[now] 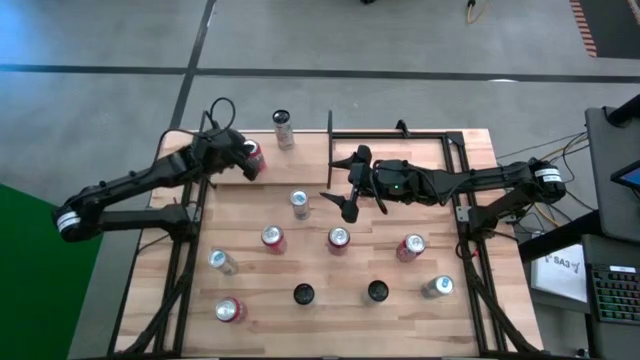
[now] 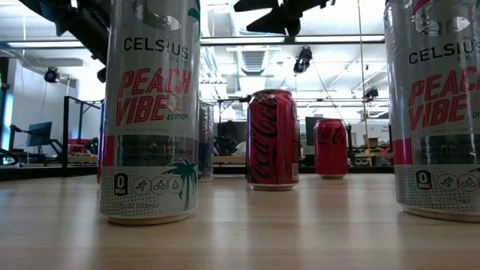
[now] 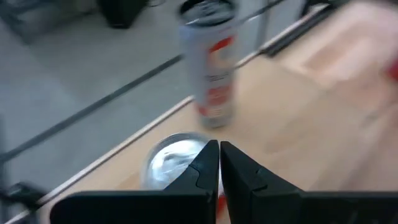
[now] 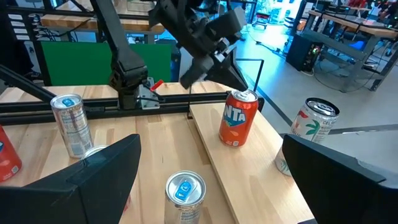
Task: Place canned beverage on shelf
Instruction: Put the right orange soda can on the shelf
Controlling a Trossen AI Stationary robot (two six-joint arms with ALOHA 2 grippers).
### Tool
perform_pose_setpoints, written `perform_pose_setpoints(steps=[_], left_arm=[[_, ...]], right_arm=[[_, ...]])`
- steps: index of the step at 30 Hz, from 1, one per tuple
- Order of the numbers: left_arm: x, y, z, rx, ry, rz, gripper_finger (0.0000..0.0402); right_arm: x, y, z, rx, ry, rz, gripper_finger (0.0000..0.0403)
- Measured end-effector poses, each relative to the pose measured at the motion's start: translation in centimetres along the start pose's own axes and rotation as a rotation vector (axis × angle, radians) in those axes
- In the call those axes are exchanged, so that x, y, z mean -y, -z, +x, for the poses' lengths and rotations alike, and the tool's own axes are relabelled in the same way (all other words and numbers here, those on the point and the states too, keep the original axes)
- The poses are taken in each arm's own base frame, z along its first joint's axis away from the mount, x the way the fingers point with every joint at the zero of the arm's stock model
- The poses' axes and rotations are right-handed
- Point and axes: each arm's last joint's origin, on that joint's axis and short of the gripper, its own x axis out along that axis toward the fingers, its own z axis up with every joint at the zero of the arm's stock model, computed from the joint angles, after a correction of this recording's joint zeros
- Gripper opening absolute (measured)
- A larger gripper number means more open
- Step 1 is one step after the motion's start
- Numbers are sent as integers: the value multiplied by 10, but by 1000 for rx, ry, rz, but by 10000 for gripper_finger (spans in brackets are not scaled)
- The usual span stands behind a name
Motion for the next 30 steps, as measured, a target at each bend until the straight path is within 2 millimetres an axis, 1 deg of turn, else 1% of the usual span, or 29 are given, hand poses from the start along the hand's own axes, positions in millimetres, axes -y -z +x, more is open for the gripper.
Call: perform_pose_setpoints(steps=[5, 7, 9, 15, 21, 30], left_arm=[[8, -8, -3, 26, 268, -15, 0], [11, -9, -4, 37, 305, -36, 0], [11, -10, -4, 40, 286, -61, 0], [8, -9, 1, 33, 143, -120, 0], [14, -8, 14, 13, 142, -138, 0], [15, -6, 18, -6, 139, -148, 0]], right_arm=[[0, 0, 0, 0, 0, 0, 381], [0, 0, 0, 1, 0, 0, 381], [0, 0, 0, 1, 0, 0, 381], [0, -1, 0, 13, 1, 3, 381], [0, -2, 0, 22, 2, 6, 381], [0, -2, 0, 18, 2, 15, 381]])
